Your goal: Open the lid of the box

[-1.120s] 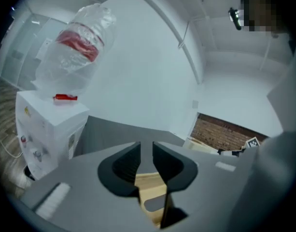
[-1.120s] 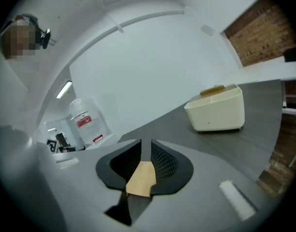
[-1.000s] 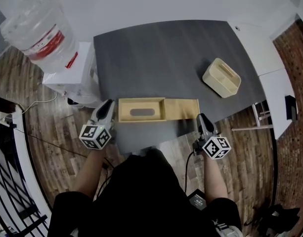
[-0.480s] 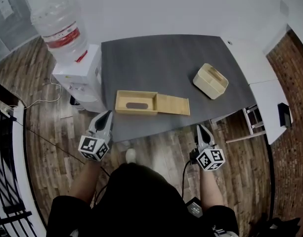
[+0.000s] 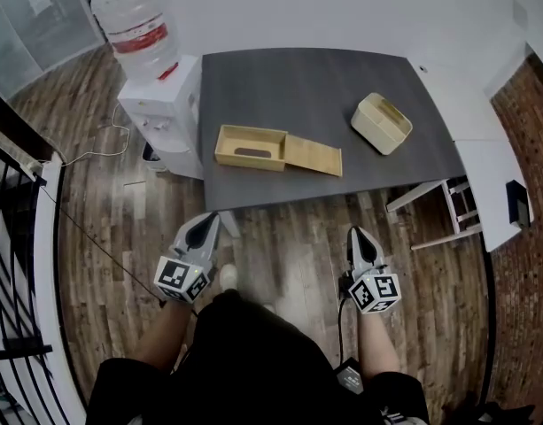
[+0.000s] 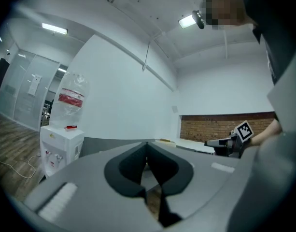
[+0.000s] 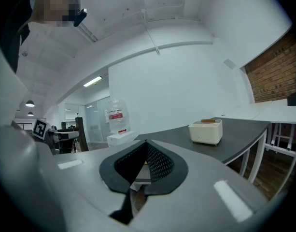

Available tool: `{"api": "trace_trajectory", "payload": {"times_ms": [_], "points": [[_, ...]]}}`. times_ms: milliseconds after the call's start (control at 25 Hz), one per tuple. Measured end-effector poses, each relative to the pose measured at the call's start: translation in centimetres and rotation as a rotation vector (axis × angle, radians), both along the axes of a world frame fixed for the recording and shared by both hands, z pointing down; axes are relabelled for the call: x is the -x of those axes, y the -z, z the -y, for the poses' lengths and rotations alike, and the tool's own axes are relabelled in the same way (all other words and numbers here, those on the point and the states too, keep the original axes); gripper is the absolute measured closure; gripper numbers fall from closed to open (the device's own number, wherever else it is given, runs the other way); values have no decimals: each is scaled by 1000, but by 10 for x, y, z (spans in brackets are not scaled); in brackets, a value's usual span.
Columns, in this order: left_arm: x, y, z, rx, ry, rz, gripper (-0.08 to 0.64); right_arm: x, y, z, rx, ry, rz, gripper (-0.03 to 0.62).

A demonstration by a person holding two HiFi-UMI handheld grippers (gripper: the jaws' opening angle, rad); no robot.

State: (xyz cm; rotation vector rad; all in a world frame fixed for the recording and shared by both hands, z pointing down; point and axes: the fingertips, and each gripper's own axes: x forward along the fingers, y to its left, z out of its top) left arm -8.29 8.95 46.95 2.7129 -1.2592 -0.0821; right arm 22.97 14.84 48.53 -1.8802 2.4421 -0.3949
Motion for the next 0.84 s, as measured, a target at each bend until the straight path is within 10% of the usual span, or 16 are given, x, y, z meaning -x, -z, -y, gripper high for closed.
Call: {"api": "trace_trajectory", "payload": {"times_ms": [840], "points": [[23,6,1,0,-32,-34,560,22,5,3,-14,-34,34,592]]}}
